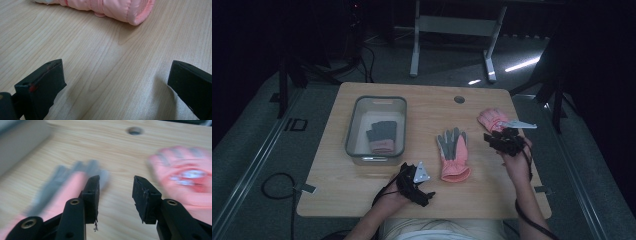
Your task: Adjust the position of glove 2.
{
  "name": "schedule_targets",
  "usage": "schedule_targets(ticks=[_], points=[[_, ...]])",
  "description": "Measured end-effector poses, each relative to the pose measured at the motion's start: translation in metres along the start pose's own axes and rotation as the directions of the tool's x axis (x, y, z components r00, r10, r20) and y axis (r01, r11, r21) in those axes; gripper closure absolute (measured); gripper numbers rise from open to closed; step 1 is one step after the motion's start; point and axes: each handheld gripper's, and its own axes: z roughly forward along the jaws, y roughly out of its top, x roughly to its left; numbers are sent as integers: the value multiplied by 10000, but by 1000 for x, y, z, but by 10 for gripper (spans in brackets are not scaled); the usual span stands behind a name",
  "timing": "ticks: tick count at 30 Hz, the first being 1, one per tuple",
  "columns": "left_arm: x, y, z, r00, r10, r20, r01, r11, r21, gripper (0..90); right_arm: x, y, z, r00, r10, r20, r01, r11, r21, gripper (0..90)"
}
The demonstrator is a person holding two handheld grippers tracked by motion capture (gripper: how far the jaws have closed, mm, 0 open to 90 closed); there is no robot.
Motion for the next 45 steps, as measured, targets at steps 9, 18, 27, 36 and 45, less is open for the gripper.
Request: schedule_targets(ticks=[9, 18, 27, 36, 45], points=[[0, 0, 1, 10000, 74, -22, -73, 9999, 99, 5, -58, 14, 3, 9962, -437, 756, 399, 9979, 514, 597], [-1, 1, 1, 9997, 191, 173, -192, 9998, 58, 5, -80, 26, 26, 9918, -686, 1081, 619, 9960, 640, 538], [1, 1, 2, 9996, 23, 265, -26, 9999, 120, 5, -103, 25, 55, 9906, -633, 1216, 448, 9878, 1492, 488], [1, 1, 2, 9995, 60, 325, -62, 10000, 58, 5, -113, 9, 85, 9857, -1354, 1003, 1065, 9619, 2517, 504], [0, 1, 2, 9996, 132, 232, -134, 9999, 85, 5, -104, 15, 89, 9796, -1713, 1049, 1295, 9377, 3224, 792]])
